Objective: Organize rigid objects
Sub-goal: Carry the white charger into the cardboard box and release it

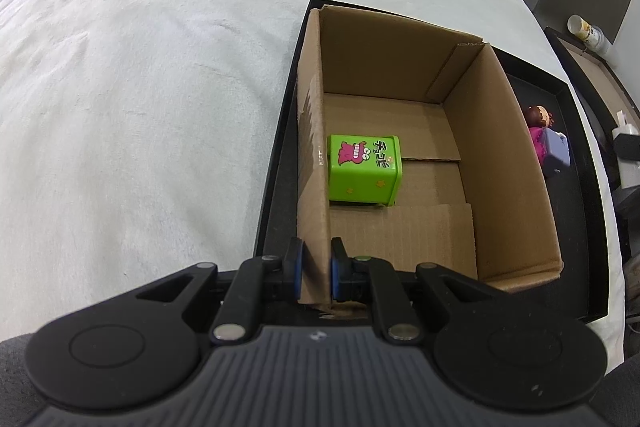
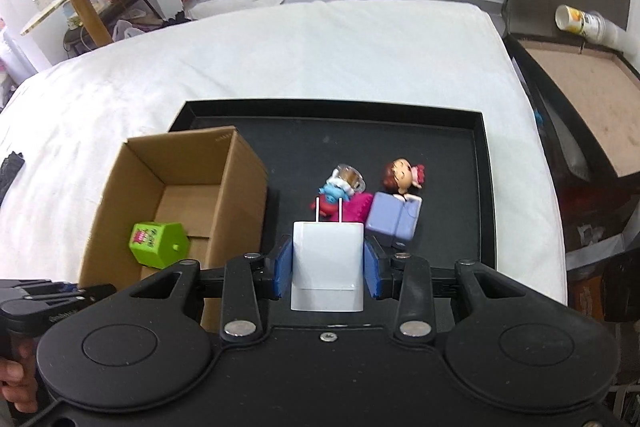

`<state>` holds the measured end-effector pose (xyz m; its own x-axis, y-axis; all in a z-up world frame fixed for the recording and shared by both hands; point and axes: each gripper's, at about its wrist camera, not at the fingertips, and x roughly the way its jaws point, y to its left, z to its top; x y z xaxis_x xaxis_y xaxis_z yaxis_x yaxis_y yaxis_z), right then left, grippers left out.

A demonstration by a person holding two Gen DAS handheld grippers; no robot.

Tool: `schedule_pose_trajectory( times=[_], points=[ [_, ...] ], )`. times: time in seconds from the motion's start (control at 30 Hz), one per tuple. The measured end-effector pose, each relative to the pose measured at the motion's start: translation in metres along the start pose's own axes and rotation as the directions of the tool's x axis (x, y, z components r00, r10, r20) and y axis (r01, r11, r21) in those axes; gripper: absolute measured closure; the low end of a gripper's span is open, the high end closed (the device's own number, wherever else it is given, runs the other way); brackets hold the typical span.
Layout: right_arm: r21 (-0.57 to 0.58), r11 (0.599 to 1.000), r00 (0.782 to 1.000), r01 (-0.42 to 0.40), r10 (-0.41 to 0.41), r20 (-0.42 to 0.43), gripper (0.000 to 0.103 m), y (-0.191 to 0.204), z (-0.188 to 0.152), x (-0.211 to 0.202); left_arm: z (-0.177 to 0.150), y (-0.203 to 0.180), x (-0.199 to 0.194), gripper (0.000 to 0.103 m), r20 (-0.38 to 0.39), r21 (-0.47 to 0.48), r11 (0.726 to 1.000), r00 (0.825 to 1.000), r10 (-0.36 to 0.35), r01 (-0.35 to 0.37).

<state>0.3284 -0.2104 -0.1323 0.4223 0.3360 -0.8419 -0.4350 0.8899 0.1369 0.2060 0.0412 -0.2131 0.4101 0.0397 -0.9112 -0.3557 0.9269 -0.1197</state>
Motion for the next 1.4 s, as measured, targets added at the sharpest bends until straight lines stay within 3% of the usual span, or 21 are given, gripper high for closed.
schedule_pose_trajectory(
  times=[0.7, 1.4],
  points=[
    [-0.068, 0.997, 0.999, -0.043, 0.044, 0.026, 0.067, 0.053, 0.018, 0.001, 0.000, 0.007, 0.000, 0.090, 0.007, 0.000, 0.999, 0.999, -0.034, 0.034],
    [-0.077, 0.988, 0.991, -0.131, 0.127, -0.047, 0.067, 0.110, 0.030, 0.057, 0.003, 0.016, 0.004, 0.090, -0.006, -0.016, 0.997, 0.997, -0.079, 0.079]
  ],
)
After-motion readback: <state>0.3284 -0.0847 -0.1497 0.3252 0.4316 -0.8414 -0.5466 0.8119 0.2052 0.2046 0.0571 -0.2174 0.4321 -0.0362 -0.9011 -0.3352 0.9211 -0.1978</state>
